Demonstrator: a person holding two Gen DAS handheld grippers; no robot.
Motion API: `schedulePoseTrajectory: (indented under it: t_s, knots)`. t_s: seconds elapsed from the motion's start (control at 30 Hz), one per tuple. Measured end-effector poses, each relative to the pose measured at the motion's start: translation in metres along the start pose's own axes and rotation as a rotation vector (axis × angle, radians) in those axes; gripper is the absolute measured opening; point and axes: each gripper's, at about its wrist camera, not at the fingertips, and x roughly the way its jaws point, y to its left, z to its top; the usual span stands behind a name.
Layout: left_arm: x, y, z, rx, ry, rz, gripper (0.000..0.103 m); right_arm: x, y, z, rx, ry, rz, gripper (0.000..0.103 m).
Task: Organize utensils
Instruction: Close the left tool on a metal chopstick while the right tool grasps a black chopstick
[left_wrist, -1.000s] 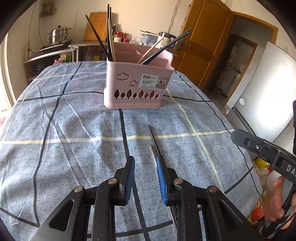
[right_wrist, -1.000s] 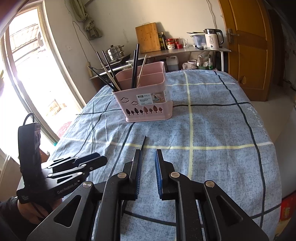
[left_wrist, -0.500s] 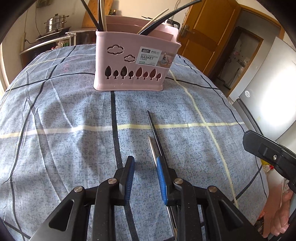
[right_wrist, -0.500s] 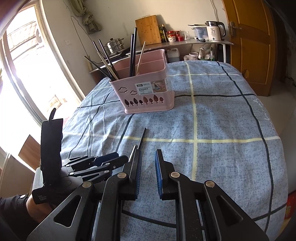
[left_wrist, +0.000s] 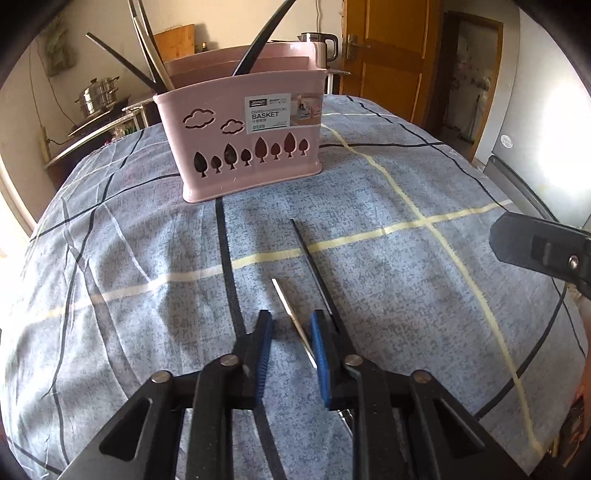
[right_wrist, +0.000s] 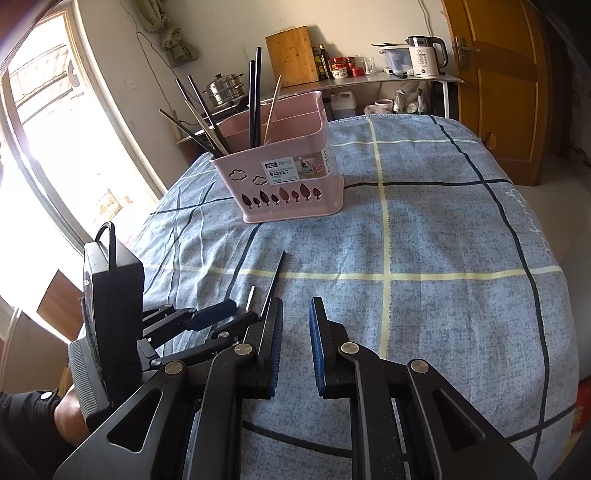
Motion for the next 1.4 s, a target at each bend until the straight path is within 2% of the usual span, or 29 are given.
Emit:
schedulePoseTrajectory:
  t_s: [0.03,0.17,0.43,0.67,0.87,1.1,1.27,1.4]
  knots:
    - [0.000,0.004,0.001,-0.004,0.002,0.000,0.011,0.000,-0.001,0.000,0.002,0.000,-0.001,0.015]
    - [-0.001,0.026,0.001,-0.041,0.008,-0.013,0.004,0.003,-0.002,0.000,0.008,0.005,-0.001,0.015]
    - [-0.003,0.094,0.002,-0.220,0.005,-0.015,0.004,0.019,0.002,0.003,0.002,0.032,0.011,0.015]
    - [-0.001,0.124,0.005,-0.301,0.025,-0.035,0.005,0.047,0.015,0.012,-0.029,0.071,0.033,0.015]
    - [0.010,0.123,0.018,-0.245,0.053,-0.037,0.009,0.079,0.027,0.023,-0.054,0.113,0.032,0.015]
    - [0.019,0.116,0.030,-0.166,0.066,0.001,0.009,0.110,0.033,0.035,-0.060,0.149,0.012,0.015]
    - [0.021,0.108,0.030,-0.129,0.053,0.034,0.009,0.128,0.030,0.033,-0.043,0.206,-0.059,0.015]
    - [0.021,0.104,0.028,-0.120,0.048,0.055,0.009,0.127,0.033,0.032,-0.058,0.194,-0.080,0.015]
